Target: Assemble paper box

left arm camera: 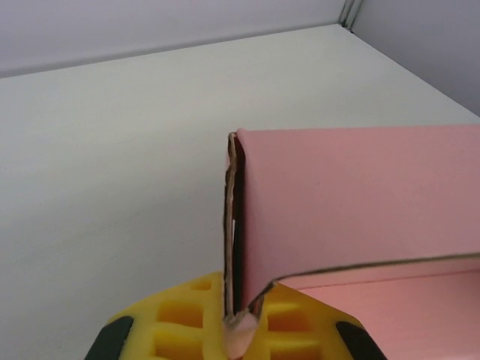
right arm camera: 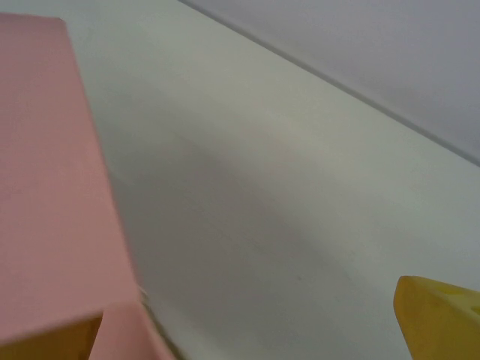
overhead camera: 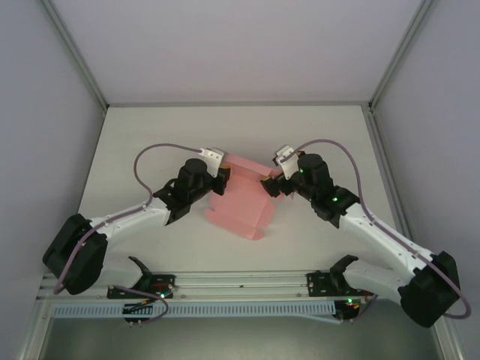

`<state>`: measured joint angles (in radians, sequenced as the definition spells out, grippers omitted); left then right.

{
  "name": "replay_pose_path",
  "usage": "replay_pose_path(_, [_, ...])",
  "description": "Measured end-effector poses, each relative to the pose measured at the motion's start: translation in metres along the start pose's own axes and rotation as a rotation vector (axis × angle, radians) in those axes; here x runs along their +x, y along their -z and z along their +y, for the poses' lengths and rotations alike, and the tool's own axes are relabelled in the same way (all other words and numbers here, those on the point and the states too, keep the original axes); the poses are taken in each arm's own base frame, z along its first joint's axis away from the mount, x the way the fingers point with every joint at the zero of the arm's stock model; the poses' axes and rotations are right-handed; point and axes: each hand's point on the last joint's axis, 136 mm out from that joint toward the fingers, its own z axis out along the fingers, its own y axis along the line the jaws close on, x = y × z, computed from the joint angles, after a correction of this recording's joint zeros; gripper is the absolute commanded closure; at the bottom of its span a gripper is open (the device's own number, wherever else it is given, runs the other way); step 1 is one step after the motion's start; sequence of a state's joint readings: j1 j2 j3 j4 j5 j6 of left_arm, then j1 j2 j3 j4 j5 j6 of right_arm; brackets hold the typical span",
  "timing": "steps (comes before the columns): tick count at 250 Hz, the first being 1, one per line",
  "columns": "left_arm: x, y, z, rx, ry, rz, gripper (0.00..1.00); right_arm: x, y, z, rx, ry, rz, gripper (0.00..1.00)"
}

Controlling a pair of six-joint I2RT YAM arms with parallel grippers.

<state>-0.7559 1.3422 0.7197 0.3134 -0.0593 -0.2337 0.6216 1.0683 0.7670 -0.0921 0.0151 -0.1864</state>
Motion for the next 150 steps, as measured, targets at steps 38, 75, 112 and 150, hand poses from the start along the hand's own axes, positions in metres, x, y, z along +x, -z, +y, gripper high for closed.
replay_pose_path(38, [-0.002, 0.0, 0.01, -0.033, 0.029, -0.007, 1.0, -0.015, -0.012, -0.006, 0.027, -0.065, -0.08, 0.0])
replay_pose_path(75, [-0.006, 0.0, 0.006, -0.021, 0.058, -0.026, 1.0, -0.022, -0.003, -0.017, 0.093, -0.094, -0.118, 0.0])
replay_pose_path(112, [-0.012, 0.0, 0.001, 0.0, 0.094, -0.047, 1.0, -0.024, 0.028, -0.023, 0.128, -0.114, -0.141, 0.0])
replay_pose_path(150, [-0.012, -0.002, 0.014, -0.038, 0.164, -0.048, 1.0, -0.015, 0.058, -0.032, 0.175, -0.168, -0.123, 0.0])
